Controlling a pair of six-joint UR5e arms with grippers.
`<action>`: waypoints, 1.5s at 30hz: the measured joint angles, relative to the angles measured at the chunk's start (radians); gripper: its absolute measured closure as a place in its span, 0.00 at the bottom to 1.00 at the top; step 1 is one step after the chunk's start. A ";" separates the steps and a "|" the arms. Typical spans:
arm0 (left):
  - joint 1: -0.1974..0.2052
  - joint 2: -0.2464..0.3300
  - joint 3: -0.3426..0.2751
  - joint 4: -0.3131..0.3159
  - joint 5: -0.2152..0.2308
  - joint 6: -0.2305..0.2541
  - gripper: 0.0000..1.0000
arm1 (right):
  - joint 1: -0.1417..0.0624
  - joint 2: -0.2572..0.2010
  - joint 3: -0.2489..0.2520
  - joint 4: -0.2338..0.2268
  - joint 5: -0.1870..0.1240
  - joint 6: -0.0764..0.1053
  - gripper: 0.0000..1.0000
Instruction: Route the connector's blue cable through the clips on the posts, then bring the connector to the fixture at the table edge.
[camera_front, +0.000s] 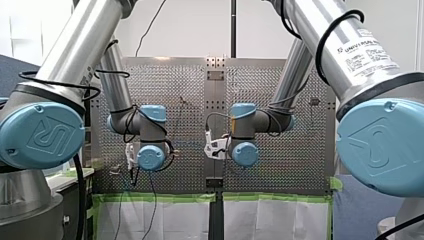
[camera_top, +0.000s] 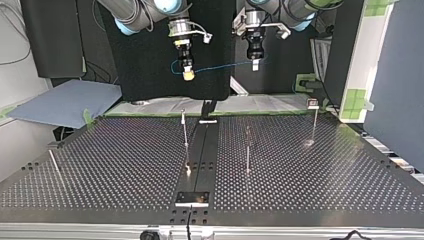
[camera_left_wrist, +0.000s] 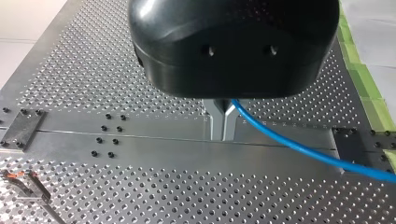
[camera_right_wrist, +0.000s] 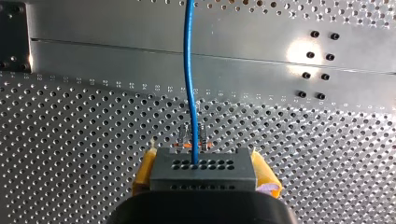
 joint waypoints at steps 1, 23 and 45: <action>0.000 0.000 0.000 0.000 0.000 0.000 1.00 | 0.000 0.000 0.000 0.000 0.000 0.000 1.00; 0.000 0.000 0.000 0.000 0.000 0.000 1.00 | 0.000 0.000 0.000 0.000 0.000 0.000 1.00; 0.000 0.000 0.000 0.000 0.002 0.000 1.00 | -0.002 0.099 0.000 0.089 0.008 -0.005 1.00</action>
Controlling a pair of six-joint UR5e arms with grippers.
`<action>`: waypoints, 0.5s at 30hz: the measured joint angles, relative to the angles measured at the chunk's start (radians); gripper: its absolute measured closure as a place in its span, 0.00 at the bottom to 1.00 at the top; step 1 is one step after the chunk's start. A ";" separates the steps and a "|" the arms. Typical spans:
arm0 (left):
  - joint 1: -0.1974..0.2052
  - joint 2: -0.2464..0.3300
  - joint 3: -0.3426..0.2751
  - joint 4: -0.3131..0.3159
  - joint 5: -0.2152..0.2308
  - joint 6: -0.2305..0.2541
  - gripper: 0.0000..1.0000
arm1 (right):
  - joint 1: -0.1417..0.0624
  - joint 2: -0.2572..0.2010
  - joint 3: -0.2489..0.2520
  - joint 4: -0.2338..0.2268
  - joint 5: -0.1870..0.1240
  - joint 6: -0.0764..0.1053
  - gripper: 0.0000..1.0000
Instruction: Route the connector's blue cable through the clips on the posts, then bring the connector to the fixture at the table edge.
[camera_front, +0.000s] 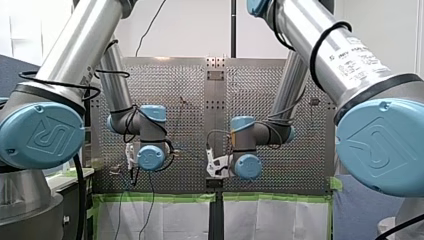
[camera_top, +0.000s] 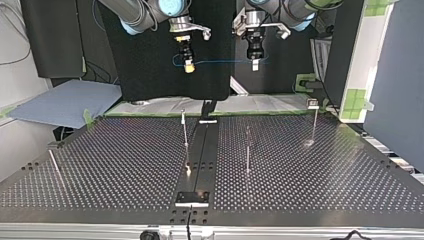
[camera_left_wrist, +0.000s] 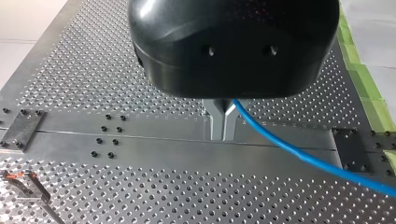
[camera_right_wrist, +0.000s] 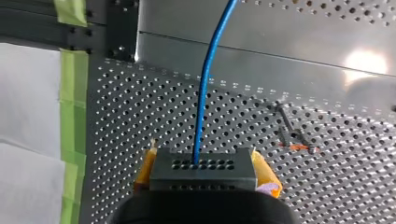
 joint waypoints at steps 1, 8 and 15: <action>0.000 0.000 0.000 0.000 0.000 0.000 1.00 | 0.000 0.001 0.000 0.001 0.000 0.000 1.00; 0.014 0.014 0.003 -0.013 0.014 0.013 1.00 | 0.000 0.003 0.000 0.002 0.000 0.000 1.00; 0.058 0.043 0.004 -0.069 0.033 0.069 1.00 | 0.000 0.003 0.000 0.002 0.000 0.000 1.00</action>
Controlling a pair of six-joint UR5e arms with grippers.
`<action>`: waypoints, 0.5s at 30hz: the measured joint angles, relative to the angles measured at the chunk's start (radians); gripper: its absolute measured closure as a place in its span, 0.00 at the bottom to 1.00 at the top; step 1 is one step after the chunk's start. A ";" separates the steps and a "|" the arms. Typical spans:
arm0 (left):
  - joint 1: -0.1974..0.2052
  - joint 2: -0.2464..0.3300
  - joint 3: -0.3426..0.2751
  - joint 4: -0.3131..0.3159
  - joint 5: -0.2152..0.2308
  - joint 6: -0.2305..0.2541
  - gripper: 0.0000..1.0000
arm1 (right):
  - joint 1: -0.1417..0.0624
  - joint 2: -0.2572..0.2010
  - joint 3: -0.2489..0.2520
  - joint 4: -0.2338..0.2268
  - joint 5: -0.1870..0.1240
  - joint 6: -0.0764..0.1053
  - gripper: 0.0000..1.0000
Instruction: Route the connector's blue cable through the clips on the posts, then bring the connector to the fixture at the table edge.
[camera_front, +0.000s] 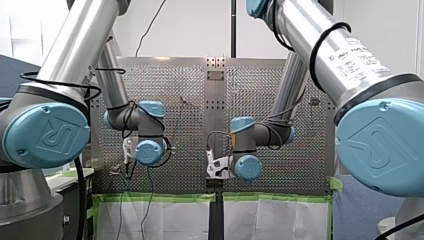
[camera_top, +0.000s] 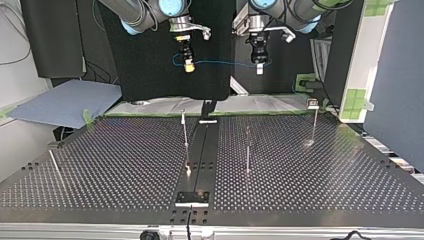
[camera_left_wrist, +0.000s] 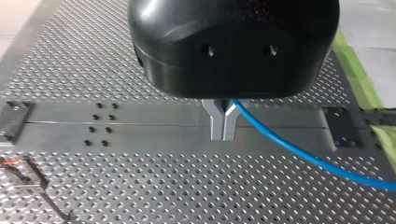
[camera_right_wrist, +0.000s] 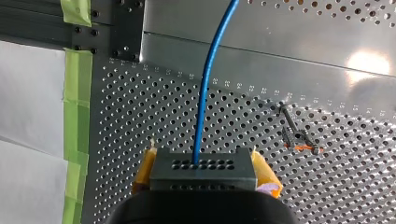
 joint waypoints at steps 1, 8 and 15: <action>0.002 0.001 0.000 -0.008 0.000 0.007 1.00 | 0.000 0.000 0.000 0.000 0.000 0.000 1.00; 0.006 0.002 0.000 -0.067 0.001 0.051 1.00 | 0.000 0.000 0.000 0.000 0.000 0.000 1.00; 0.006 0.002 0.000 -0.129 0.001 0.055 1.00 | 0.000 0.000 0.000 0.000 0.000 0.000 1.00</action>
